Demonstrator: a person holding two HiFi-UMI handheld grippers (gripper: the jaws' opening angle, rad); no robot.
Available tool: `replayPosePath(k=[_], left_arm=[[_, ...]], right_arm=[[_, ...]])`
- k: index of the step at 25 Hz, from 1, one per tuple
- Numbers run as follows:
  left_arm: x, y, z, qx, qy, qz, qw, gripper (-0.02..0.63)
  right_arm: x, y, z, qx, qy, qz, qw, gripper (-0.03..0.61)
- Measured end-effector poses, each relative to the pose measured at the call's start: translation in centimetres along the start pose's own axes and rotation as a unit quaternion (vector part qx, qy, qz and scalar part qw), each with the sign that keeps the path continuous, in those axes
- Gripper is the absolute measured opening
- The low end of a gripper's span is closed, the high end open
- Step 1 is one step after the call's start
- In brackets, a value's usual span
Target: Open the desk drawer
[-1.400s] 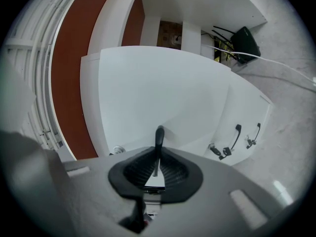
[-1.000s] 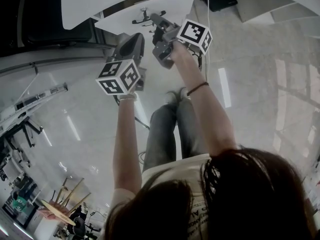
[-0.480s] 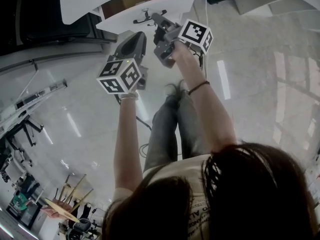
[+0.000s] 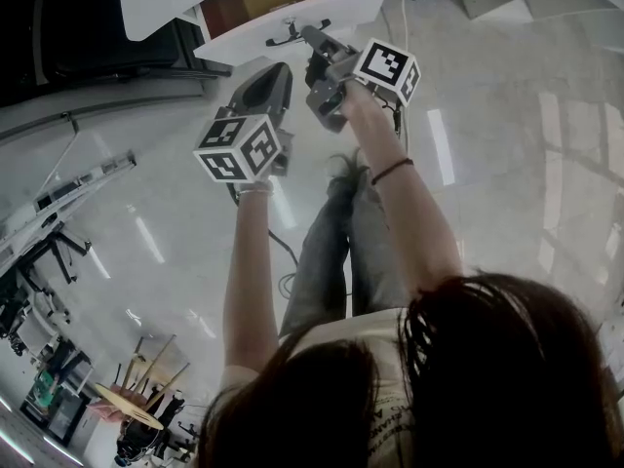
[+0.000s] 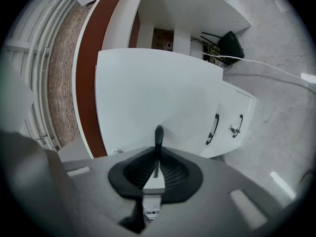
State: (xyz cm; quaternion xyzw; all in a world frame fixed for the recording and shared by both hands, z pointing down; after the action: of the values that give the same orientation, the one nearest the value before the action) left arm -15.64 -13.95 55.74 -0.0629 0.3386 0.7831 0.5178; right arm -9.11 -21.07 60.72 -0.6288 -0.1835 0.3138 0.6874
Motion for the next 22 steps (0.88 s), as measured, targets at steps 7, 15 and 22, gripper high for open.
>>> replayPosePath(k=[7, 15, 22], left_arm=[[0.3, -0.2, -0.2, 0.000, 0.005, 0.002, 1.0000, 0.002], [0.4, -0.3, 0.0, 0.003, 0.011, 0.001, 0.9999, 0.002], [0.9, -0.4, 0.0, 0.003, 0.003, -0.003, 1.0000, 0.002]], right_arm=[[0.4, 0.1, 0.3, -0.006, -0.005, 0.006, 1.000, 0.029], [0.2, 0.2, 0.2, -0.019, -0.020, 0.004, 1.000, 0.025], [0.2, 0.0, 0.4, -0.018, -0.027, 0.004, 0.999, 0.021]])
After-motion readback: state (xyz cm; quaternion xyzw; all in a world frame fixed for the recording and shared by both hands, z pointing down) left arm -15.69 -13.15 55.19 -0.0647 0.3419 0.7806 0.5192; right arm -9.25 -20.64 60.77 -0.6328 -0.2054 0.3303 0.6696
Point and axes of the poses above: the fingertips, and each gripper's own axes: x backward along the fingers, y to its left, z out of its underside, the point moved 2 cm from there along x, backward along the fingers, and after that the axes turned 7 degrees about x, right-handed, at the moved point
